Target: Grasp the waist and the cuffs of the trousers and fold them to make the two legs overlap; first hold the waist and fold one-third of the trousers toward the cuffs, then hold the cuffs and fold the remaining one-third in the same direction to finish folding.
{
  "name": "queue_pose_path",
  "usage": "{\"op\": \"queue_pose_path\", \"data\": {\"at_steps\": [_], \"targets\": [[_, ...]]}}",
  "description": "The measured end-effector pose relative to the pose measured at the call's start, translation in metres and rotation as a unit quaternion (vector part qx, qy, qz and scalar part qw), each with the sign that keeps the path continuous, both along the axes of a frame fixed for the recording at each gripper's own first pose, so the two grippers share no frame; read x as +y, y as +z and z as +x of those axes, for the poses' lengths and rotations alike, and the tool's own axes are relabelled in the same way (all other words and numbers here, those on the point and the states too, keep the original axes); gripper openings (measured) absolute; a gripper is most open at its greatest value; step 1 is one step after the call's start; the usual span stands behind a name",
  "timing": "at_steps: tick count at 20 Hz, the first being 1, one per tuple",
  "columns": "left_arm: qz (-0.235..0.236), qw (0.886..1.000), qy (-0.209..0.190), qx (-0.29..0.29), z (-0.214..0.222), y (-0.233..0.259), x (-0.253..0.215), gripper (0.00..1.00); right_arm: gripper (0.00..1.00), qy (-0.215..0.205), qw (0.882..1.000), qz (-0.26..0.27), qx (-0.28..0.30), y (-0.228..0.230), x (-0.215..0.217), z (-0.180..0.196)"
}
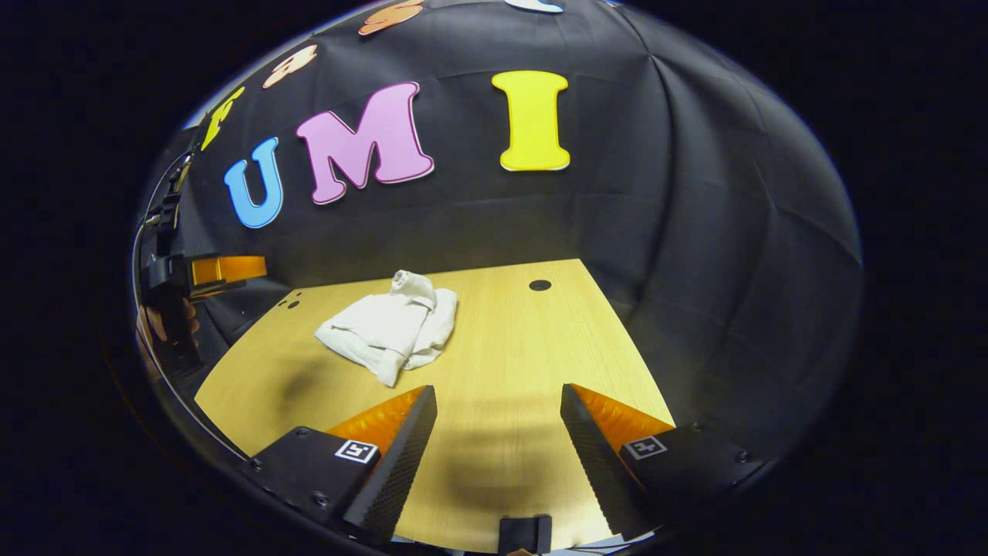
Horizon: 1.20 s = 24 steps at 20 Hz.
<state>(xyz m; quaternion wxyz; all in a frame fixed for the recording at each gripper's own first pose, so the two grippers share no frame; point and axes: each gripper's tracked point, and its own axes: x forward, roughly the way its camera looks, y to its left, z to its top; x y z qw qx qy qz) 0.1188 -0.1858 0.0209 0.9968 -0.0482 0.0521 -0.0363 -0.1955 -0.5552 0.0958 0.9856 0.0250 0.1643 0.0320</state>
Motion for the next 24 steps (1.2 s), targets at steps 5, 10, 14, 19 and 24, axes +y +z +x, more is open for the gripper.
{"op": "queue_pose_path", "data": {"at_steps": [5, 10, 14, 19, 24], "targets": [[0.063, 0.997, -0.004, -0.045, -0.061, 0.002, 0.045, 0.96, 0.99, -0.009, 0.999, -0.013, -0.044, 0.036, 0.036, -0.03], [0.051, 0.998, -0.02, -0.03, -0.109, -0.026, 0.06, 0.96, 0.99, -0.006, 0.997, -0.017, -0.074, 0.055, 0.076, -0.059], [0.059, 0.997, -0.025, -0.036, -0.128, -0.026, 0.073, 0.96, 0.99, -0.017, 0.996, -0.018, -0.082, 0.053, 0.092, -0.072], [0.06, 0.996, -0.028, -0.062, -0.136, -0.012, 0.085, 0.96, 0.99, -0.031, 0.995, -0.019, -0.089, 0.059, 0.098, -0.081], [0.051, 0.997, -0.031, -0.057, -0.136, -0.019, 0.094, 0.96, 0.99, -0.039, 0.994, -0.022, -0.095, 0.067, 0.103, -0.076]]}}
